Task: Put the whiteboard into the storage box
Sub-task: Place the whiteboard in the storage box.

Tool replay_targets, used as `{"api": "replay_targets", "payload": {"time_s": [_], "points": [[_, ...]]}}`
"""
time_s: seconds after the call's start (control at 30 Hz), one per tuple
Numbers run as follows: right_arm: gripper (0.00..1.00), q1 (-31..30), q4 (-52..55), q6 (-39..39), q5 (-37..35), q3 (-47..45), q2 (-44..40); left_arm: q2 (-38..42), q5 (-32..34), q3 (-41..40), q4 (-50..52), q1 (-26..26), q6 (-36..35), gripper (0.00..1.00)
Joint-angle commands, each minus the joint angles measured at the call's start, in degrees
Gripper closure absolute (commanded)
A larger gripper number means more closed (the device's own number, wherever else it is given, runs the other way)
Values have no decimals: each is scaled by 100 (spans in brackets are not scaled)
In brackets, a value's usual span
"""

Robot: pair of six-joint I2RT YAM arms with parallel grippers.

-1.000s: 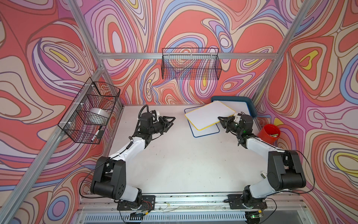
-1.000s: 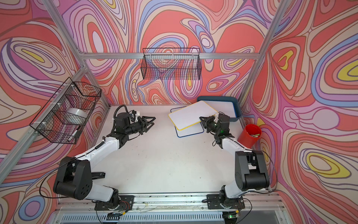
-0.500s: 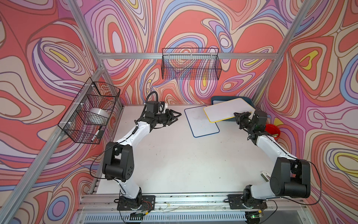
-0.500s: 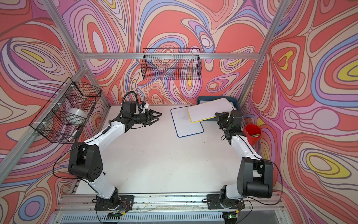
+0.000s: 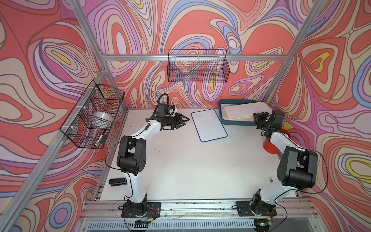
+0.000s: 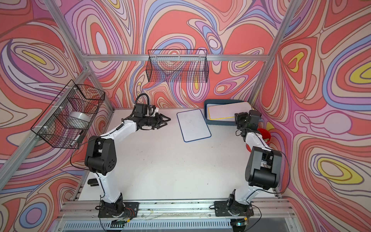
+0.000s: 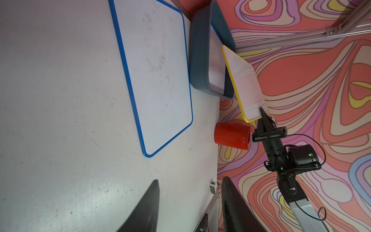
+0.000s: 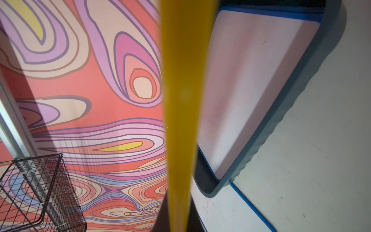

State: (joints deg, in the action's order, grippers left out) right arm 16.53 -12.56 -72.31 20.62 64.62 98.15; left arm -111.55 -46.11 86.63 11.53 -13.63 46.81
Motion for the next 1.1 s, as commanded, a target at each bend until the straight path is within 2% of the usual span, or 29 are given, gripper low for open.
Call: {"api": "replay_targets", "payload": {"time_s": [0.0,0.2,0.33,0.5,0.57,0.67,0.73,0.83,1.07], "points": [[100,-12,-899,-222,153,448,472,-245,113,312,553,-17,-426,54],[100,-19,-1246,-517,169,923,1394,-453,155,641,938,-9,-865,54],[100,-29,-1254,-584,187,1019,1658,-569,43,710,882,43,-902,54],[100,-167,-675,-254,172,1400,1875,-675,50,950,1282,108,-1329,54],[94,-193,-613,-248,244,1547,1989,-657,37,922,1323,151,-1414,54],[74,-221,-246,-76,276,1831,2075,-597,68,869,1328,201,-1434,53],[67,-243,191,195,260,2066,2073,-512,-9,715,1139,242,-1264,53],[60,-248,750,459,307,2305,2053,-412,-176,532,951,269,-1084,53],[55,-248,1468,828,585,2372,1847,-136,-222,395,880,273,-990,53]]}}
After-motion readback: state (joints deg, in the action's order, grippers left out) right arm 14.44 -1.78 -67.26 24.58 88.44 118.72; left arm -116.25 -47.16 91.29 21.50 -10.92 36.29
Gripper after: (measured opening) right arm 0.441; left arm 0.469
